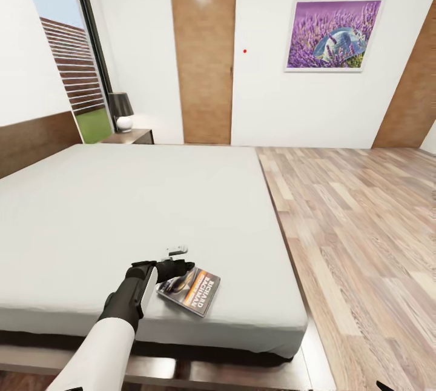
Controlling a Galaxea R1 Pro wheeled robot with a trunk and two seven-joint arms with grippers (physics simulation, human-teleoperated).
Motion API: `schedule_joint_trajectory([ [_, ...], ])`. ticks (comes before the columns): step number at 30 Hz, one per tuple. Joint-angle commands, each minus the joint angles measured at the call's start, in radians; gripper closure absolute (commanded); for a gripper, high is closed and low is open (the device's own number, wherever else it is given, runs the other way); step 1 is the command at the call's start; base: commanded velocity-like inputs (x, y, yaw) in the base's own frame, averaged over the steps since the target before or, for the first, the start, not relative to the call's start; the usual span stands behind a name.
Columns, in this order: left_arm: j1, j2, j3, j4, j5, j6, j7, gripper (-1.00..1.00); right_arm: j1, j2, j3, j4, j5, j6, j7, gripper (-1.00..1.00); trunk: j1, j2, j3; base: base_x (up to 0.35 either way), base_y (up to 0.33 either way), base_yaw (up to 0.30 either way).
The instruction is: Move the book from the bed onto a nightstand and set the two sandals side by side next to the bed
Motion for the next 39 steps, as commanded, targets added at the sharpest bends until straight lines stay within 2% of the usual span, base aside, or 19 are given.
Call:
schedule_joint_trajectory([
  [1, -0.001, -0.001, 0.006, -0.002, -0.010, 0.004, -0.009, -1.00, -0.002, -0.001, 0.008, 0.005, -0.008, -0.009, 0.003, -1.00, 0.000, 0.000, -0.001, 0.000, 0.000, -0.190],
  [8, -0.001, -0.001, 0.006, -0.002, -0.010, 0.004, -0.009, -1.00, -0.002, -0.001, 0.008, 0.005, -0.008, -0.009, 0.004, -1.00, 0.000, 0.000, -0.001, 0.000, 0.000, -0.144],
  [24, -0.001, -0.001, 0.006, -0.002, -0.010, 0.004, -0.009, -1.00, -0.002, -0.001, 0.008, 0.005, -0.008, -0.009, 0.004, -1.00, 0.000, 0.000, -0.001, -0.001, 0.000, -0.008],
  [33, -0.001, -0.001, 0.006, -0.002, -0.010, 0.004, -0.009, -1.00, -0.002, -0.001, 0.008, 0.005, -0.008, -0.009, 0.004, -1.00, 0.000, 0.000, -0.001, -0.192, 0.000, 0.000],
  [39, -0.001, -0.001, 0.006, -0.002, -0.010, 0.004, -0.009, -1.00, -0.002, -0.001, 0.008, 0.005, -0.008, -0.009, 0.004, -1.00, 0.000, 0.000, -0.001, -0.038, 0.000, 0.000],
])
